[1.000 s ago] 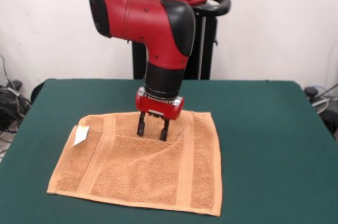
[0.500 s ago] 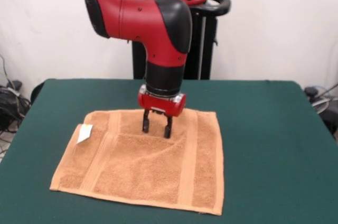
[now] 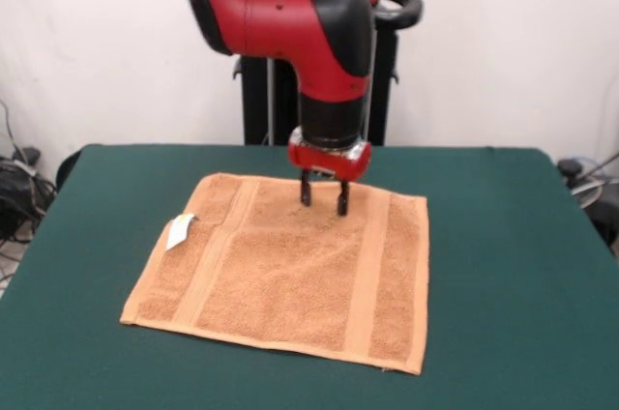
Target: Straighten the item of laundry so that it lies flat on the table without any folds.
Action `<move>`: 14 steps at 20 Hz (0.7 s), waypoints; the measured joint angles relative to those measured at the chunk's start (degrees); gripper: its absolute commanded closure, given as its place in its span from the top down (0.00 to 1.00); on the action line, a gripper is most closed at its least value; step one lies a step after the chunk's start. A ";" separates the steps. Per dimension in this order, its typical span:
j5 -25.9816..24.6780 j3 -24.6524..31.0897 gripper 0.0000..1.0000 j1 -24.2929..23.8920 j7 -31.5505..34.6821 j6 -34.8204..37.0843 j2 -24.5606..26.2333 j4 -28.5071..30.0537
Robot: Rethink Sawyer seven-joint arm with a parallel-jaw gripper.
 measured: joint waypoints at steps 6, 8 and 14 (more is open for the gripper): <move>0.07 0.00 1.00 2.53 0.00 0.00 0.89 4.71; 0.16 0.01 1.00 3.12 0.00 0.00 1.04 5.81; 0.38 -0.31 1.00 4.87 0.00 0.00 1.56 9.13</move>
